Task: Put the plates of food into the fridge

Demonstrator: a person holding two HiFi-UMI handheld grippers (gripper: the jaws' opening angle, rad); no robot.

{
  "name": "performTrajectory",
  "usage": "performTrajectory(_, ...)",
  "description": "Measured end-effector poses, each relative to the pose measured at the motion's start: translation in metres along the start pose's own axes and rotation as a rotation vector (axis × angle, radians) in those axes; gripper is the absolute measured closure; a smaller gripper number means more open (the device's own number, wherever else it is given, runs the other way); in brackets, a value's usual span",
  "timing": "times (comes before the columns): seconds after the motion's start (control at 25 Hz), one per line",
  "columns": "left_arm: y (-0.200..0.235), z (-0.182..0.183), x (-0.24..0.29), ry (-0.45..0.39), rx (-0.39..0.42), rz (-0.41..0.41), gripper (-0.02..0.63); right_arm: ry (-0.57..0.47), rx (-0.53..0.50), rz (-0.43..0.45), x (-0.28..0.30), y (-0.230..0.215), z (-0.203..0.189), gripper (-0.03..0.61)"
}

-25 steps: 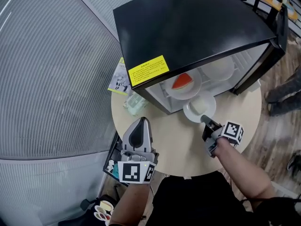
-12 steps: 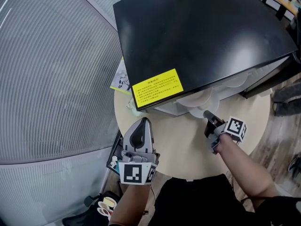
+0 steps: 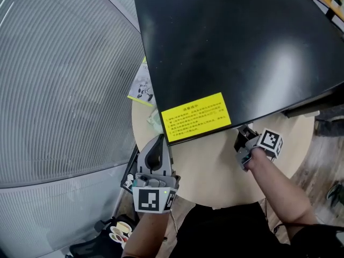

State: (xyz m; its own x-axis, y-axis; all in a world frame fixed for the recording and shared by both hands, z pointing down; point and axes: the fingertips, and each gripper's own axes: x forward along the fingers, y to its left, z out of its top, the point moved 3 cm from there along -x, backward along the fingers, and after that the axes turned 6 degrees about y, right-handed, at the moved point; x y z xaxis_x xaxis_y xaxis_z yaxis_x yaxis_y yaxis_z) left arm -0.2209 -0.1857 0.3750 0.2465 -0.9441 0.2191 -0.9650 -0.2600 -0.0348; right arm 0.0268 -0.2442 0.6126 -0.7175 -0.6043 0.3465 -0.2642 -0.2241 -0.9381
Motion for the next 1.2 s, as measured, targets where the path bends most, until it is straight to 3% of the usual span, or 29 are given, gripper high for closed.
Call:
performTrajectory(0.4,0.019,-0.017,-0.008,0.017,-0.019,0.038,0.609,-0.007,0.004,-0.001,0.023,-0.002,0.009,0.561)
performTrajectory(0.56,0.026,-0.021,-0.017,0.023,-0.018,0.056,0.609,0.013,0.079,-0.091,0.026,-0.012,-0.001,0.561)
performTrajectory(0.72,0.032,-0.026,-0.027,0.036,-0.023,0.072,0.609,0.008,0.052,-0.013,0.041,-0.012,0.003,0.561)
performTrajectory(0.92,0.04,-0.032,-0.042,0.052,-0.024,0.096,0.609,-0.009,0.07,-0.034,0.045,-0.018,0.004,0.561)
performTrajectory(1.2,0.048,-0.028,-0.055,0.051,-0.023,0.111,0.609,0.005,-0.054,-0.134,0.048,-0.012,0.004,0.549)
